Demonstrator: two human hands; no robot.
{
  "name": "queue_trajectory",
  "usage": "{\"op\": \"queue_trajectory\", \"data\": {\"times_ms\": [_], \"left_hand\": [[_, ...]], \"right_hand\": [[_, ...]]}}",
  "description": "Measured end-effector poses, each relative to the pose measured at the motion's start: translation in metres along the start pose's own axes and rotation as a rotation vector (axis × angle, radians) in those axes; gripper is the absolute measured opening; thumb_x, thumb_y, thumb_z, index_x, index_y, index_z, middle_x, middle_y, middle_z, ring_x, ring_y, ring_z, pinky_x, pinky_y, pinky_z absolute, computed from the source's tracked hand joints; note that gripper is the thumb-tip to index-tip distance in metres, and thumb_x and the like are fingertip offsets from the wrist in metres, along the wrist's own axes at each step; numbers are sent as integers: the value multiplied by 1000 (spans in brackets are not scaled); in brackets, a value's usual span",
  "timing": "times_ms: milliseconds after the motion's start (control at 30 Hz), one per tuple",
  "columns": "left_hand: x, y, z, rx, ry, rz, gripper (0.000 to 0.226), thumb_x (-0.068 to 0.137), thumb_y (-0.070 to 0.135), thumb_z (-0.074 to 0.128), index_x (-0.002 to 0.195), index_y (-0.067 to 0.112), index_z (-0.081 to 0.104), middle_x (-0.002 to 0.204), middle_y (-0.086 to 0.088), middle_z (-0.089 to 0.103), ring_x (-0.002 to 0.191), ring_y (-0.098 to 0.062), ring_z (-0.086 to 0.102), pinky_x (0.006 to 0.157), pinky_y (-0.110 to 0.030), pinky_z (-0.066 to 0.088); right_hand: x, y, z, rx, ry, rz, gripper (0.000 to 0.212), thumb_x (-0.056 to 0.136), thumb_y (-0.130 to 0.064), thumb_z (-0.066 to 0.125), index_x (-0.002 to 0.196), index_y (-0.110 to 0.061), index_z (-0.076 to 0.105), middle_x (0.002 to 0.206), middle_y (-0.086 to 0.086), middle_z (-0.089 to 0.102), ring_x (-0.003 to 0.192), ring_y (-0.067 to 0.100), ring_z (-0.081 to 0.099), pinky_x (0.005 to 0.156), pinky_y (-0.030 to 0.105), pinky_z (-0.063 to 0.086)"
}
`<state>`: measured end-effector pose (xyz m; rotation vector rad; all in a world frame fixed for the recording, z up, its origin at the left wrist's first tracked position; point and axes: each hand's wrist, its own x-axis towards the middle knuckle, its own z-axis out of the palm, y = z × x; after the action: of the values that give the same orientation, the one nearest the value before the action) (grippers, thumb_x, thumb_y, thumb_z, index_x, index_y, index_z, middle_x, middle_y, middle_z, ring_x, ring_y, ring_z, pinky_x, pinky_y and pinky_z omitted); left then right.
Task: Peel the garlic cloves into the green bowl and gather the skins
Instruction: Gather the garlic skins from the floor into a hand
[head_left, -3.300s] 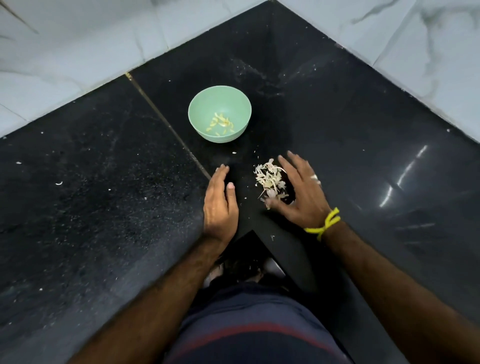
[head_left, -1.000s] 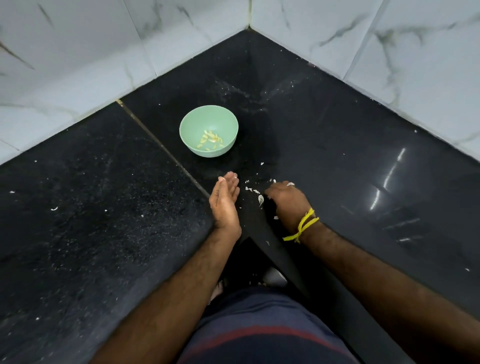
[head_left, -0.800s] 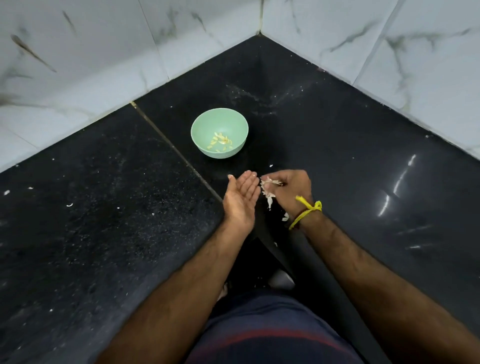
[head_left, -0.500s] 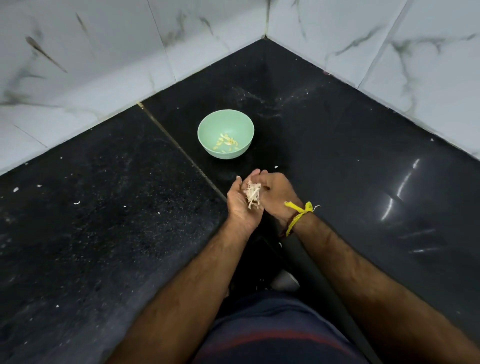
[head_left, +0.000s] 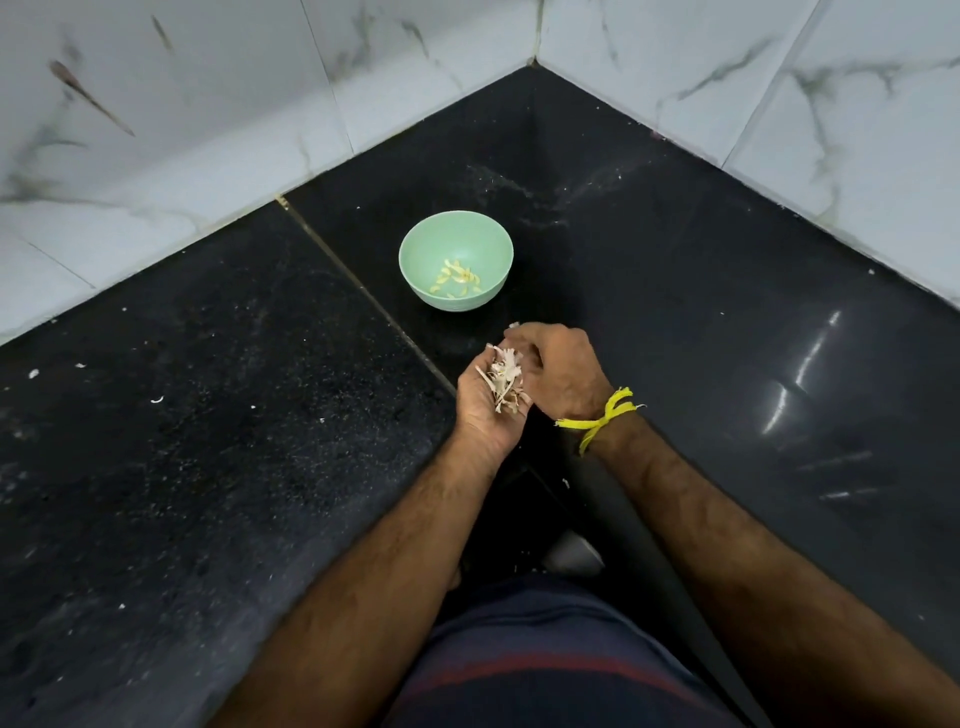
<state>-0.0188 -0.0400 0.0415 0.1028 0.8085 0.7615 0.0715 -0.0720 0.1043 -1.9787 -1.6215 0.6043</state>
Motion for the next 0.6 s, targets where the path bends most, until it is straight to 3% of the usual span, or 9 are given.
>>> {"op": "queue_trajectory", "data": {"times_ms": [67, 100, 233, 333, 400, 500, 600], "left_hand": [[0, 0, 3, 32, 16, -2, 37, 106, 30, 36, 95, 10, 65, 79, -6, 74, 71, -18, 73, 74, -30, 54], [1, -1, 3, 39, 15, -1, 38, 106, 31, 36, 96, 9, 65, 79, -7, 75, 71, -19, 74, 76, -30, 54], [4, -1, 3, -3, -62, -1, 49, 106, 38, 37, 117, 1, 68, 111, -16, 72, 109, -26, 68, 108, -36, 44], [9, -1, -1, 5, -113, -19, 59, 106, 41, 33, 102, 1, 77, 110, -16, 73, 107, -25, 69, 110, -36, 42], [5, 2, 1, 1, -105, -43, 56, 105, 40, 37, 97, 1, 77, 102, -16, 73, 99, -25, 71, 99, -35, 53], [7, 8, 1, -82, 21, -26, 26, 103, 26, 52, 90, 7, 66, 87, -7, 68, 77, -19, 70, 63, -27, 61], [4, 17, -6, -110, 74, 21, 18, 101, 17, 56, 88, 8, 64, 93, -7, 65, 86, -19, 65, 58, -24, 60]], "right_hand": [[5, 5, 3, -81, -2, -37, 23, 88, -11, 57, 105, -6, 72, 102, 12, 69, 96, 29, 65, 88, 41, 53], [7, 7, 6, -132, 16, -70, 17, 87, -14, 60, 96, -6, 73, 94, 11, 67, 88, 29, 65, 80, 41, 54], [0, 11, 19, -94, 180, -165, 9, 78, -7, 69, 85, -11, 75, 81, 4, 66, 81, 25, 60, 71, 39, 53], [-8, 7, 26, 75, 232, -231, 16, 77, -1, 65, 85, -11, 75, 82, 3, 70, 83, 21, 61, 75, 35, 49], [-14, 6, 26, 217, 335, -186, 13, 79, -3, 68, 86, -12, 76, 82, 0, 70, 79, 13, 61, 75, 29, 49], [-27, 25, 24, 329, 581, -40, 15, 83, 0, 68, 91, -10, 75, 88, -1, 73, 82, 11, 66, 78, 23, 52], [-46, 75, 25, 193, 635, 137, 23, 87, -2, 58, 105, -6, 72, 104, 7, 73, 97, 24, 68, 90, 33, 52]]}}
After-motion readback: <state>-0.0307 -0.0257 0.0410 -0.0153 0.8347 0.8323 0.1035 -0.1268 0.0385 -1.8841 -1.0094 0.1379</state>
